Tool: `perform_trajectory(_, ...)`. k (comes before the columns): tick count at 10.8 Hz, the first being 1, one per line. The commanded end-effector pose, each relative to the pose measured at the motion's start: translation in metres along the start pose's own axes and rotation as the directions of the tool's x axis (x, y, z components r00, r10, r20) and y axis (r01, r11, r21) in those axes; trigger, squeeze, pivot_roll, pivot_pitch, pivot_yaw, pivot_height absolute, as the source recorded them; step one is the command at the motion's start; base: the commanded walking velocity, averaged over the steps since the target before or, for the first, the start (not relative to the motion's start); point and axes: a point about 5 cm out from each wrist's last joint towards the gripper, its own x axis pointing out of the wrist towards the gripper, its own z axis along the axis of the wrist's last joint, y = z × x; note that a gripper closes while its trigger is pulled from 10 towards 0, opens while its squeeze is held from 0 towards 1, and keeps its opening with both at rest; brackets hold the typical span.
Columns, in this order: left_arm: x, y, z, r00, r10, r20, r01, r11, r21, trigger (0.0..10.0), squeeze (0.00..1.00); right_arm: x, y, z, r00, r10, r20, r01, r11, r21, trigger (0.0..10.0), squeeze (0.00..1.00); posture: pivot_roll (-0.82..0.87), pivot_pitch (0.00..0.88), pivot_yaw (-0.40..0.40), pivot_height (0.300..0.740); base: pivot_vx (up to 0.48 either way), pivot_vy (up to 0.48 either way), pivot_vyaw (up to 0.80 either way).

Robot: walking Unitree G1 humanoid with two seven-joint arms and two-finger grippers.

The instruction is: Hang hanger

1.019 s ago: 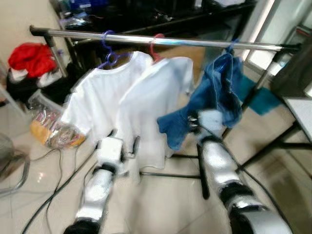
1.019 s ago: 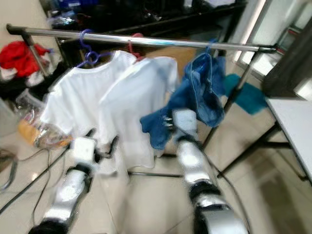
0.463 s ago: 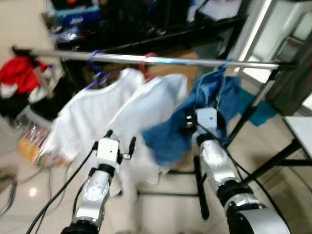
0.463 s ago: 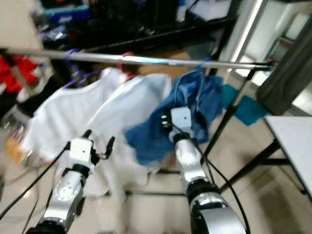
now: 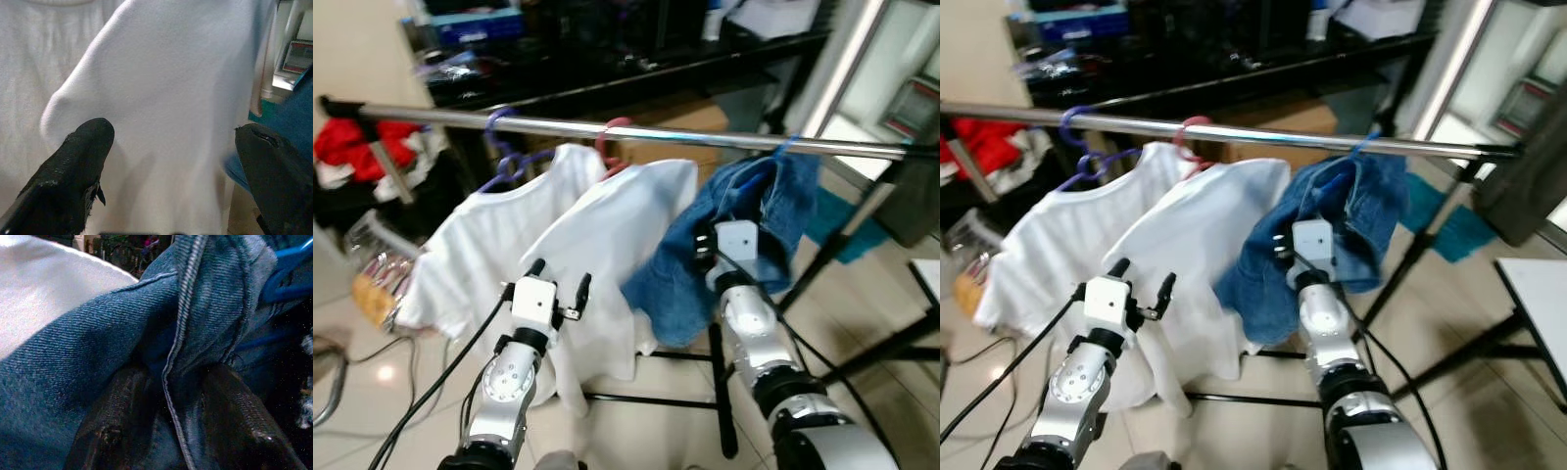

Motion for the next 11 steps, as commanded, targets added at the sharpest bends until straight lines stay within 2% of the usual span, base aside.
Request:
perform_trajectory(1,0.001,-0.005,0.001,1.000,-0.017,0.001,0.017,1.000,-0.002,10.0,0.00,0.002,-0.006,0.002,1.000,-0.029,0.001,0.029,1.000,-0.003,10.0,0.00,0.11,0.000,-0.004,0.740,0.000,0.000,0.00)
perform_trajectory(3,0.000,-0.005,0.000,1.000,-0.027,-0.001,0.027,1.000,-0.002,10.0,0.00,-0.002,-0.025,-0.002,0.995,-0.096,-0.023,0.095,0.995,-0.012,10.0,0.00,0.11,0.000,-0.003,0.740,0.000,0.000,0.00)
perform_trajectory(5,0.000,-0.006,-0.001,0.999,-0.035,-0.010,0.035,0.999,0.002,10.0,0.00,-0.020,-0.027,-0.008,0.999,-0.046,-0.006,0.046,0.999,-0.028,10.0,0.00,0.10,0.000,-0.005,0.740,0.000,0.000,0.00)
perform_trajectory(7,0.000,-0.007,-0.002,0.999,-0.035,-0.013,0.035,0.999,0.000,10.0,0.00,-0.025,-0.038,-0.007,0.997,-0.072,0.005,0.072,0.997,-0.031,10.0,0.00,0.09,0.000,-0.005,0.740,0.000,0.000,0.00)
perform_trajectory(8,0.000,-0.009,-0.003,0.999,-0.047,-0.016,0.047,0.999,0.004,10.0,0.00,-0.027,-0.047,-0.001,0.994,-0.110,0.029,0.111,0.993,-0.030,10.0,0.00,0.09,0.000,-0.005,0.740,0.000,0.000,0.00)
perform_trajectory(9,0.000,-0.009,-0.003,0.999,-0.050,-0.016,0.050,0.999,0.006,10.0,0.00,-0.027,-0.050,0.005,0.991,-0.128,0.049,0.130,0.991,-0.028,10.0,0.00,0.09,0.000,-0.005,0.740,0.000,0.000,0.00)
perform_trajectory(11,0.000,-0.008,-0.003,0.998,-0.053,-0.017,0.053,0.999,0.009,10.0,0.00,-0.016,-0.047,0.036,0.979,-0.161,0.128,0.153,0.986,0.071,10.0,0.00,0.09,0.000,0.000,0.740,0.000,0.000,0.00)
